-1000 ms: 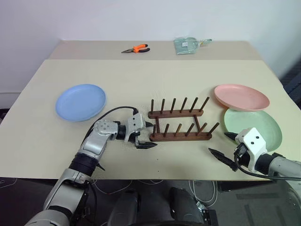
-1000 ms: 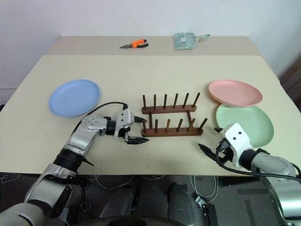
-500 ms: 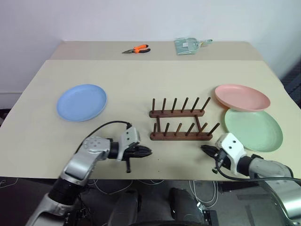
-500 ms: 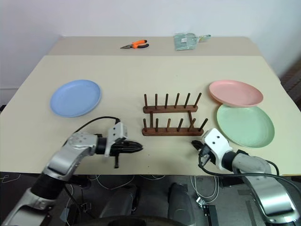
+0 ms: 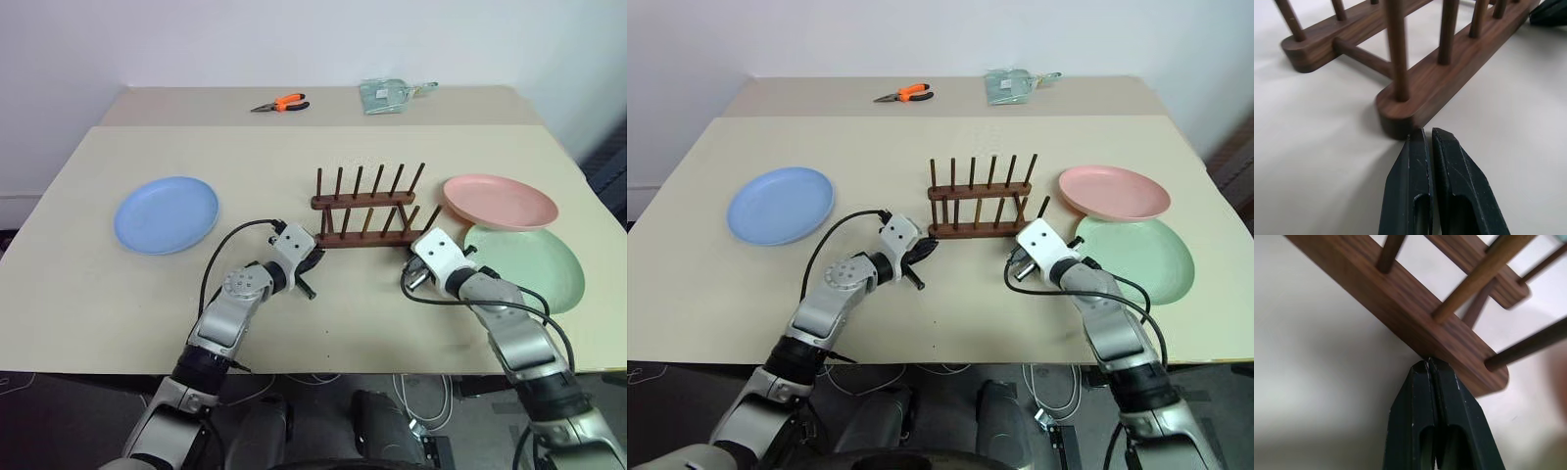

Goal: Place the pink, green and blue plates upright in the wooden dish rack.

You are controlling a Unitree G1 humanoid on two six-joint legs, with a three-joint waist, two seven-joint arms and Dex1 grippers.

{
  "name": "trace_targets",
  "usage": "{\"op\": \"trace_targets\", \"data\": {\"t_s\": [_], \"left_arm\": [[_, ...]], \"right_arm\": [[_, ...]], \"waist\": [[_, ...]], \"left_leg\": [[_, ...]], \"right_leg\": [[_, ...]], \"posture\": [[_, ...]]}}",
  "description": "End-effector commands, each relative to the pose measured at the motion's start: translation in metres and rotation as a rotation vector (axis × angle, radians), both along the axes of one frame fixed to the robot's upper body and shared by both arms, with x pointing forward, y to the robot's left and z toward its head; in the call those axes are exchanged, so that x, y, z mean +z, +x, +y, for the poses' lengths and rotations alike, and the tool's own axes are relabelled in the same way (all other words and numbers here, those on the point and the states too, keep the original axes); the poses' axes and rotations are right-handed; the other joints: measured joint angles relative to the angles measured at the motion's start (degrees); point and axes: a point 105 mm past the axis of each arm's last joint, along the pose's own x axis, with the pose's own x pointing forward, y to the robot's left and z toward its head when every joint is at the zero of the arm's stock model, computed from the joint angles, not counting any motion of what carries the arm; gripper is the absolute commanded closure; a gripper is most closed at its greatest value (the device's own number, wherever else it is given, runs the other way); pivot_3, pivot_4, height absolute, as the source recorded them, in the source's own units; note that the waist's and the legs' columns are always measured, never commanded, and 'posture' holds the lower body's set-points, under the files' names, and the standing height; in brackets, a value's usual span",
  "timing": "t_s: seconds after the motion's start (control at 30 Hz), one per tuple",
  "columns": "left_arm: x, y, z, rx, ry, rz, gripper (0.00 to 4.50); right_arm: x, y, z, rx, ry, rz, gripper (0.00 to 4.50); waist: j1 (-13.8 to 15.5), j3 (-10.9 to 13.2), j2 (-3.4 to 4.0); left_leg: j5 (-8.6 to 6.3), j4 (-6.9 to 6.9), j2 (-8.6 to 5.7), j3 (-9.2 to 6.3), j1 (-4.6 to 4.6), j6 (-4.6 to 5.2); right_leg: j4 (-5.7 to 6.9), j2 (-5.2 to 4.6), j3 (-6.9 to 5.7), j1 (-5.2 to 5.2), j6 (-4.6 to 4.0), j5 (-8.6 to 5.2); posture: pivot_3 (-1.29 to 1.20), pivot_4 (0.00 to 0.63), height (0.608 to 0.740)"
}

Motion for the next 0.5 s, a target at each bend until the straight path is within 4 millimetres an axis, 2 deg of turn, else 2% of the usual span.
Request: {"op": "trace_targets", "data": {"t_s": [0.03, 0.07, 0.13, 0.23, 0.27, 0.37, 0.43, 0.5], "left_arm": [[-0.002, 0.007, 0.013, 0.061, 0.011, -0.003, 4.35], [0.000, 0.006, 0.014, 0.059, 0.000, -0.005, 4.35], [0.005, 0.001, 0.015, 0.029, -0.015, -0.015, 4.35], [0.014, -0.014, 0.015, -0.053, -0.044, -0.022, 4.35], [0.017, -0.019, 0.015, -0.079, -0.052, -0.021, 4.35], [0.028, -0.038, 0.007, -0.201, -0.082, -0.019, 4.35], [0.036, -0.050, -0.003, -0.288, -0.111, -0.016, 4.35], [0.041, -0.056, -0.008, -0.330, -0.134, -0.011, 4.35]], "right_arm": [[0.024, -0.003, 0.001, 0.067, 0.015, -0.042, 3.99], [0.031, -0.007, -0.001, 0.089, 0.003, -0.053, 3.70], [0.047, -0.017, -0.009, 0.134, -0.070, -0.088, 2.82], [0.080, -0.032, -0.034, 0.135, -0.178, -0.144, 1.25], [0.088, -0.035, -0.043, 0.123, -0.222, -0.154, 0.86], [0.099, -0.035, -0.076, 0.088, -0.423, -0.144, 0.86], [0.096, -0.029, -0.096, 0.070, -0.552, -0.121, 0.86], [0.088, -0.025, -0.107, 0.075, -0.634, -0.097, 0.86]], "waist": [[0.00, 0.00, 0.00], [0.02, 0.01, 0.03], [0.05, 0.01, 0.05], [0.01, 0.03, 0.07], [-0.10, 0.03, 0.06], [-0.09, 0.04, 0.06], [-0.07, 0.04, 0.04], [-0.08, 0.04, 0.04]], "left_leg": [[0.00, -0.02, 0.00, 0.00, 0.00, 0.00], [0.00, -0.02, 0.00, -0.01, 0.00, 0.00], [0.00, 0.00, -0.01, -0.01, -0.04, 0.00], [-0.01, -0.04, -0.02, -0.01, -0.08, 0.01], [-0.01, -0.06, -0.01, 0.00, -0.09, 0.01], [-0.01, -0.06, 0.02, 0.04, -0.06, 0.01], [-0.01, -0.04, 0.03, 0.07, -0.07, 0.01], [-0.01, -0.03, 0.03, 0.11, -0.07, 0.01]], "right_leg": [[0.00, 0.00, 0.00, -0.01, 0.00, 0.00], [0.00, 0.00, 0.00, -0.01, 0.00, 0.00], [-0.01, 0.00, 0.01, -0.01, 0.02, -0.01], [-0.05, -0.01, 0.01, -0.04, 0.06, -0.03], [-0.05, -0.01, 0.02, -0.05, 0.07, -0.04], [-0.06, -0.01, 0.00, -0.03, 0.25, -0.17], [-0.06, -0.01, 0.00, -0.03, 0.11, -0.25], [-0.10, -0.03, 0.01, -0.01, 0.04, -0.28]], "posture": [[0.00, 0.150, 0.740], [0.00, 0.150, 0.740], [0.00, 0.150, 0.740], [0.00, 0.150, 0.740], [0.00, 0.150, 0.740], [0.00, 0.150, 0.740], [0.00, 0.150, 0.740], [0.00, 0.150, 0.740]]}}
